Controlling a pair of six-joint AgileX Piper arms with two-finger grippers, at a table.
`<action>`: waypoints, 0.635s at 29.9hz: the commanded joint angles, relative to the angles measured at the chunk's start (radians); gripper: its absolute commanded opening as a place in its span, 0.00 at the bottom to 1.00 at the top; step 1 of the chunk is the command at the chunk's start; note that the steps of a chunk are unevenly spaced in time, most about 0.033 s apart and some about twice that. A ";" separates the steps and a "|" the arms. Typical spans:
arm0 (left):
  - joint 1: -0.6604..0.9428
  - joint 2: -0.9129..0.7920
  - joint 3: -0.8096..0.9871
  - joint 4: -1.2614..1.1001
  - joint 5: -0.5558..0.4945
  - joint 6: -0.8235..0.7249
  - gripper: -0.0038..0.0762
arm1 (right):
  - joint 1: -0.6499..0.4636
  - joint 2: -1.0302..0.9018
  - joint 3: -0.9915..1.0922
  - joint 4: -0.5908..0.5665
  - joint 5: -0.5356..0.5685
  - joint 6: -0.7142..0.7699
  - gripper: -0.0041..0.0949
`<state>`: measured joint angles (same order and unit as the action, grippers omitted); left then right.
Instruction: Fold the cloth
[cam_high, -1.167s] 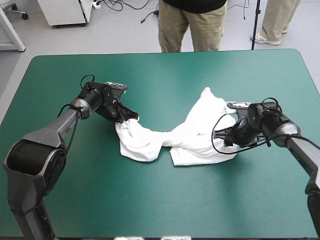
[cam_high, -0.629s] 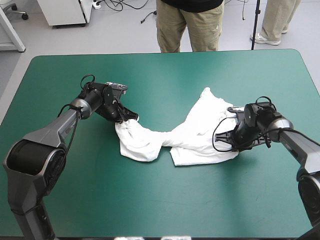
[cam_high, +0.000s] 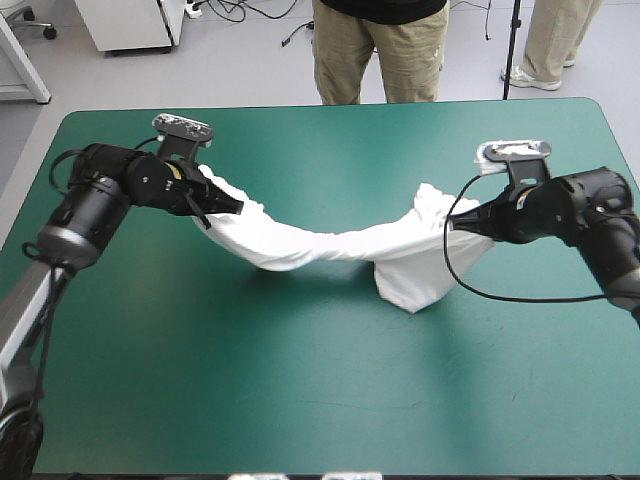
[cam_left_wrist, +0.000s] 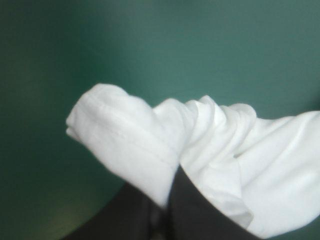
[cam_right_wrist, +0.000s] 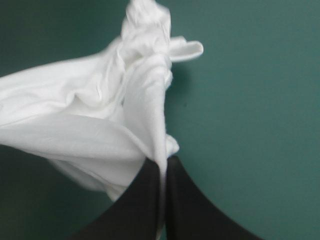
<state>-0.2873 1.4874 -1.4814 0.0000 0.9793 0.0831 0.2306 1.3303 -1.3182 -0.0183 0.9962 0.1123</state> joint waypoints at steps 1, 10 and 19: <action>0.000 -0.137 -0.076 0.000 -0.039 0.000 0.04 | -0.001 -0.103 -0.134 -0.028 -0.026 -0.035 0.02; 0.000 -0.249 -0.439 -0.013 -0.049 0.049 0.04 | -0.001 -0.134 -0.485 -0.010 -0.028 -0.135 0.02; -0.004 -0.263 -0.718 -0.067 -0.058 0.050 0.04 | -0.001 -0.134 -0.767 0.054 -0.010 -0.200 0.02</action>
<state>-0.2873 1.2502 -2.1507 -0.0397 0.9984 0.1338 0.2306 1.2177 -2.0121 0.0232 1.0372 -0.0726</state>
